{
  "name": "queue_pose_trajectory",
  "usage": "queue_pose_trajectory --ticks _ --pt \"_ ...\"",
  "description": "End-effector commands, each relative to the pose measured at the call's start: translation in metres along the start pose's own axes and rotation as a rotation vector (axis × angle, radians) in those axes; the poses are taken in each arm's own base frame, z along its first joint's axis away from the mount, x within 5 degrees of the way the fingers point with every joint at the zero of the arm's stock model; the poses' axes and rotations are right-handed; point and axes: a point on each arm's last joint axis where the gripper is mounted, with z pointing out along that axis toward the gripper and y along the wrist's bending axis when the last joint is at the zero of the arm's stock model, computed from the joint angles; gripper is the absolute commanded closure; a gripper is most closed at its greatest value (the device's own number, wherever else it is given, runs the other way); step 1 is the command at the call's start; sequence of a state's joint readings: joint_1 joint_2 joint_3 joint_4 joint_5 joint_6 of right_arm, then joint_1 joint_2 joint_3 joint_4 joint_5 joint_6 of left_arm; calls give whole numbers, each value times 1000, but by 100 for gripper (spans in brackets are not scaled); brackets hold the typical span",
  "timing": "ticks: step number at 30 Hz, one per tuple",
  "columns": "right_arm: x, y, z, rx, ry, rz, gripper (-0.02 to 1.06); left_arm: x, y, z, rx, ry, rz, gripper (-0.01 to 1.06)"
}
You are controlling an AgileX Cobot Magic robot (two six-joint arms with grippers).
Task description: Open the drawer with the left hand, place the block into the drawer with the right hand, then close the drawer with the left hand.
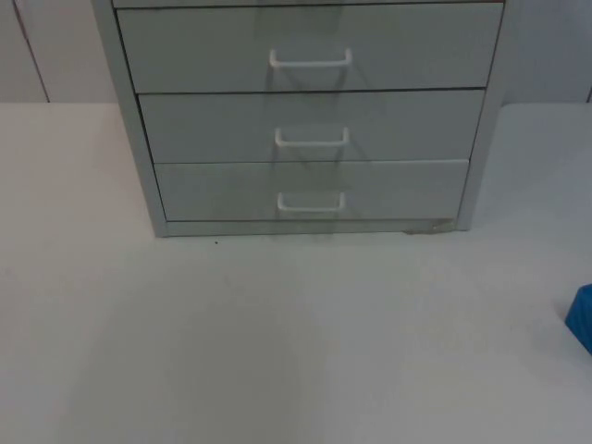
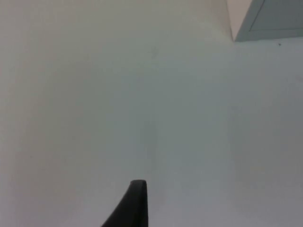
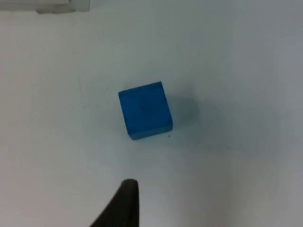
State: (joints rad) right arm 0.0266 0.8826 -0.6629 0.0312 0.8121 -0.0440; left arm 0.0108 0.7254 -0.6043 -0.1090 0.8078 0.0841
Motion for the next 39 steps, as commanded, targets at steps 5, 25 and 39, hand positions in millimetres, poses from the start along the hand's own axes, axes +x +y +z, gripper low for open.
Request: queue_pose_trajectory --ticks 5,25,39 --pt "-3 -1 -2 4 -28 1 -1 -19 -14 0 156 20 57 21" --pt "-4 -1 -2 5 -40 1 -1 -28 -117 80 511 234 477 21" --pt "-4 -1 -2 8 -48 7 -1 -22 -196 120 403 169 1009 72"
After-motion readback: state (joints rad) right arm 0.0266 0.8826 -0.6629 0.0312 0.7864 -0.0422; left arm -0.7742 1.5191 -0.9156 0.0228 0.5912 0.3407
